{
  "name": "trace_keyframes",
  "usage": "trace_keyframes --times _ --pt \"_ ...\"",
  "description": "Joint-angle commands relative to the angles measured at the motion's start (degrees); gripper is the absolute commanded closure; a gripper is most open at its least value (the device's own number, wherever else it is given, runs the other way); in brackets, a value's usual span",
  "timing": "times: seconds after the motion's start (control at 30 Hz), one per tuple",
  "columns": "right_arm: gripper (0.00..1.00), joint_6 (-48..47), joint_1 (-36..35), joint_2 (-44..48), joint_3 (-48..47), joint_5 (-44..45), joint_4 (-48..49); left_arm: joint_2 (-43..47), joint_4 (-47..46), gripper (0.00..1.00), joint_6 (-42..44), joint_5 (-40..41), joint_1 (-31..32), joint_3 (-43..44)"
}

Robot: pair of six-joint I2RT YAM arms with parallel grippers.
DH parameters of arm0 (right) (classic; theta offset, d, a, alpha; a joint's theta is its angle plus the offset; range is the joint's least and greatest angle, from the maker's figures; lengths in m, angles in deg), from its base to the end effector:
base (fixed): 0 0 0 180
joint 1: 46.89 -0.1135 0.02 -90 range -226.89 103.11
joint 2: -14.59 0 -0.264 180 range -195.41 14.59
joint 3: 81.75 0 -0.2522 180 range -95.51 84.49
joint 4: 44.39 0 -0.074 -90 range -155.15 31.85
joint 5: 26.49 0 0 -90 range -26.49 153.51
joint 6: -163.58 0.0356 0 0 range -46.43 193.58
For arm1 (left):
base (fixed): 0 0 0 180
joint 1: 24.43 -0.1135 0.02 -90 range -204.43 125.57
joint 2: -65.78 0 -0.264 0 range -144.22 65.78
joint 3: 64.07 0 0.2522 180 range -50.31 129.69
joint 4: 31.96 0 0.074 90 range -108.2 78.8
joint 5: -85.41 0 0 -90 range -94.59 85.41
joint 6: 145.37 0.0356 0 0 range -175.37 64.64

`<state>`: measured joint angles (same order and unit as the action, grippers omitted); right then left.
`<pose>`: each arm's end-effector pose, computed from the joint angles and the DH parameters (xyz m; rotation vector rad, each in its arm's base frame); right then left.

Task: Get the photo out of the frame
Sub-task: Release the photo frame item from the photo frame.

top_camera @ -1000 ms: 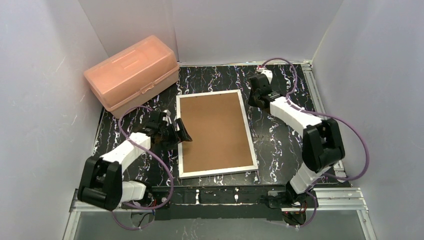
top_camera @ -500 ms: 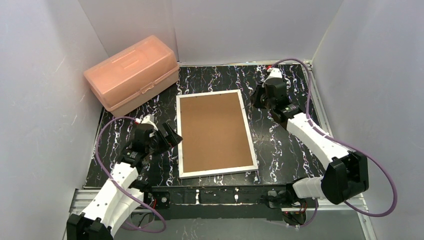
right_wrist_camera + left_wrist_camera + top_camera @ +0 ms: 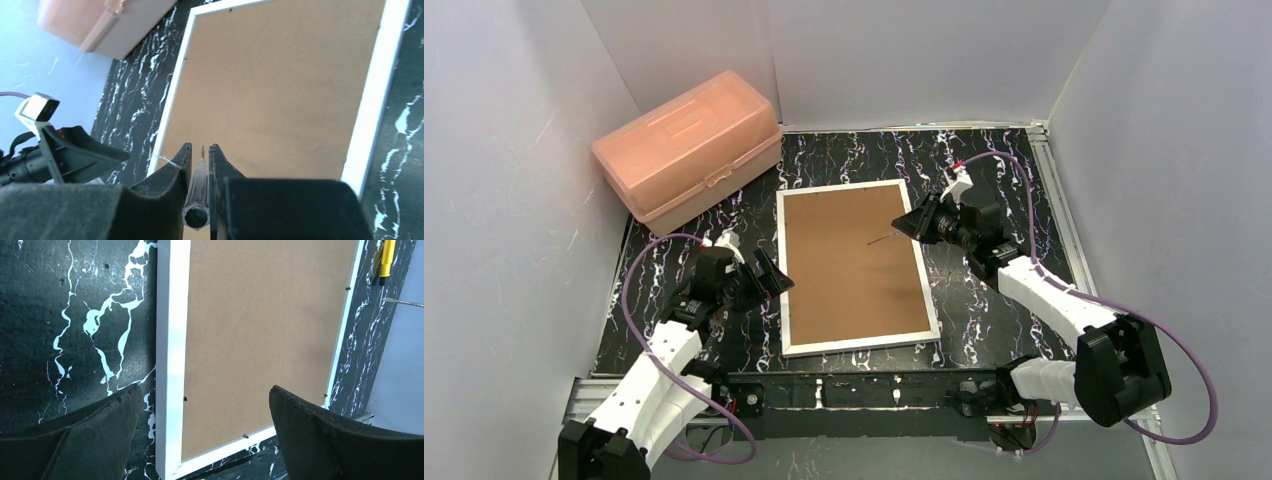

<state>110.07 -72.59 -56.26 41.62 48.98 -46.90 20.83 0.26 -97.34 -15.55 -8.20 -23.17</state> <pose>0.2500 0.1302 0.2697 -0.0007 1.9730 0.9688 0.1638 -0.0547 0.2177 -0.4031 2.2655 -0.7589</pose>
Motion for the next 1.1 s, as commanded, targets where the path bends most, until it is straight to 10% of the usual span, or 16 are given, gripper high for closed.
trace_keyframes --times 0.0,0.4,0.7,1.07 --pt "0.99 5.65 -1.04 1.16 2.5 -4.56 10.75 1.43 1.49 0.05 -0.1 -0.55 -0.26 -0.04" --pt "0.99 8.09 -21.85 -4.48 10.22 6.35 29.18 -0.61 -5.92 0.13 -1.71 -8.21 -0.24 -5.78" --pt "0.99 6.07 -26.54 -11.52 11.16 8.33 35.21 -1.95 -9.99 0.45 -3.03 -10.2 -0.24 -8.81" --pt "0.99 7.63 -29.54 -18.15 9.42 10.15 39.5 -3.15 -6.94 0.6 -2.53 -4.91 -0.24 -8.51"
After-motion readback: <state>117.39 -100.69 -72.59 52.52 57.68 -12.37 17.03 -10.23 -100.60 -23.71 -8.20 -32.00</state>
